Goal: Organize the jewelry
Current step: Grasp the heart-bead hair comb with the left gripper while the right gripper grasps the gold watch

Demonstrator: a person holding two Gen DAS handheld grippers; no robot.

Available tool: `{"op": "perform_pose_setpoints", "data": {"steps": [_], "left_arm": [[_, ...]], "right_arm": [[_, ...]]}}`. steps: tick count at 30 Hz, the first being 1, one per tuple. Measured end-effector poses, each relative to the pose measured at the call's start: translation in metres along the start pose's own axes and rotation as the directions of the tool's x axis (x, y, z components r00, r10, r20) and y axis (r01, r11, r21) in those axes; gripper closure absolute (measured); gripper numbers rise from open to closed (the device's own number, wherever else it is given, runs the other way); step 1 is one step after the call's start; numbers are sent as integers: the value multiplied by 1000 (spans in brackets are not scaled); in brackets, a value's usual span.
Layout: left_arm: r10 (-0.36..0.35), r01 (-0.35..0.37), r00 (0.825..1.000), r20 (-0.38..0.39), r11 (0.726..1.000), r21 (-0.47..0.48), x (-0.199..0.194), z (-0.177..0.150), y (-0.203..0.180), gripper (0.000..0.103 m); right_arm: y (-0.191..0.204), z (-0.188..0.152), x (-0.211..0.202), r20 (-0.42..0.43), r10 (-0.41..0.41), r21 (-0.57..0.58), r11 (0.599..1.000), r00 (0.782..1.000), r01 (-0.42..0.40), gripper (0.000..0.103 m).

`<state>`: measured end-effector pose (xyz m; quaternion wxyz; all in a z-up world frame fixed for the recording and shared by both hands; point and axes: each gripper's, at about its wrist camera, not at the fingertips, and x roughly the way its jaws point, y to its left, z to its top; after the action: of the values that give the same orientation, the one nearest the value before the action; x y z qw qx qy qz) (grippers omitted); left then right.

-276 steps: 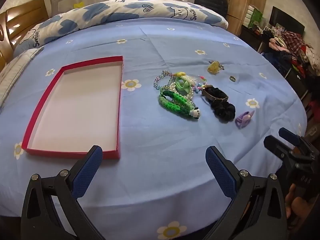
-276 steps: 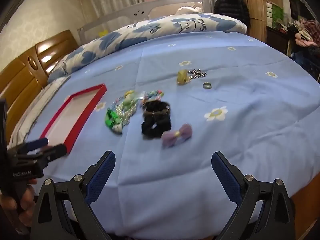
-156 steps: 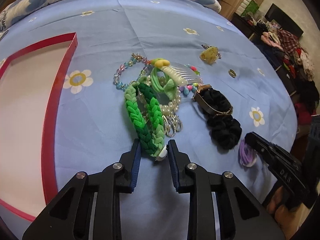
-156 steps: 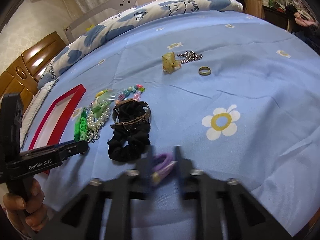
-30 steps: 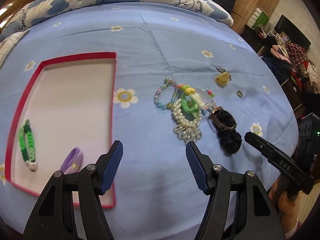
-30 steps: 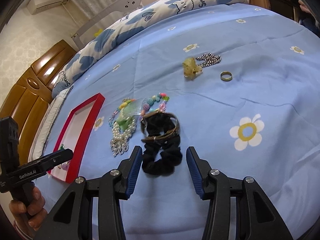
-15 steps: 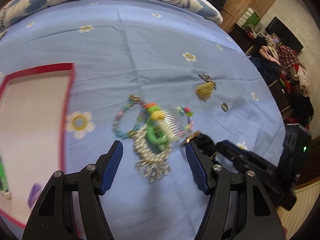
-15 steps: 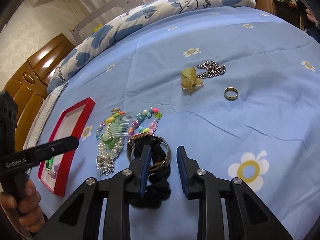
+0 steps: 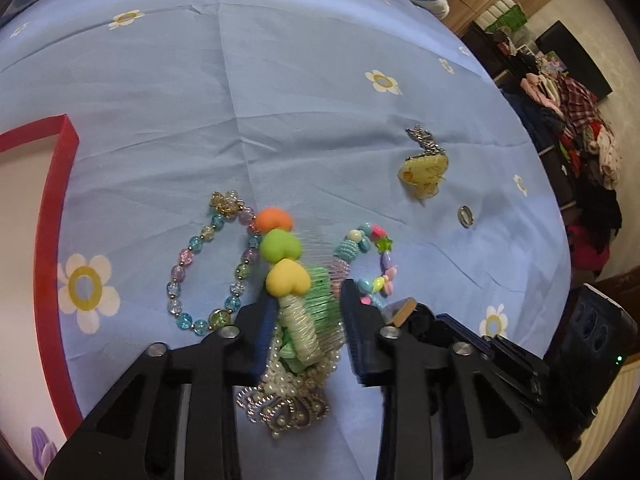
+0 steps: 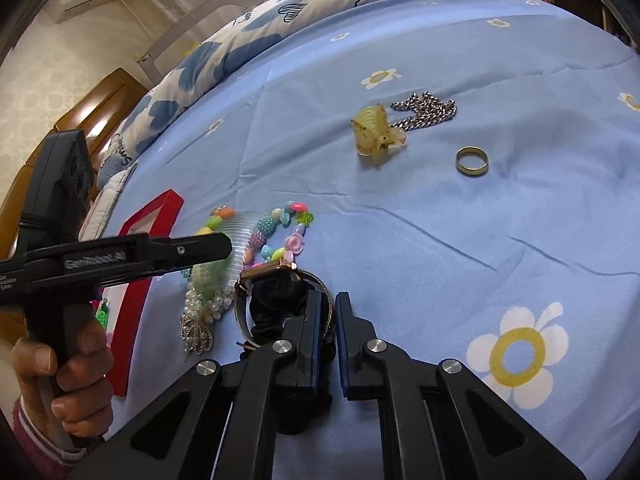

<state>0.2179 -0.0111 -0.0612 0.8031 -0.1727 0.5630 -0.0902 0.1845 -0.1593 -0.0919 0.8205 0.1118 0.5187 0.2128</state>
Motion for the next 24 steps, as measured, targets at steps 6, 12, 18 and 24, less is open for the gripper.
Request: {"op": "perform_pose_setpoints", "data": {"steps": [6,12,18,24], "left_arm": [[-54,54,998,42,998,12,-27,-8,4,94],[-83,81,993,89,996,23,-58,-26,9,94],[-121,122,986,112,993,1,-82,-49,24,94],[-107,108,991,81,994,-3,-79,-77,37,94]], "right_arm": [[2,-2,-13,32,16,11,1000,999,-16,97],[10,-2,-33,78,36,10,999,996,-37,103],[21,-2,-38,71,33,-7,999,997,-33,99],[14,-5,-21,24,-24,-1,1000,999,24,96]]}}
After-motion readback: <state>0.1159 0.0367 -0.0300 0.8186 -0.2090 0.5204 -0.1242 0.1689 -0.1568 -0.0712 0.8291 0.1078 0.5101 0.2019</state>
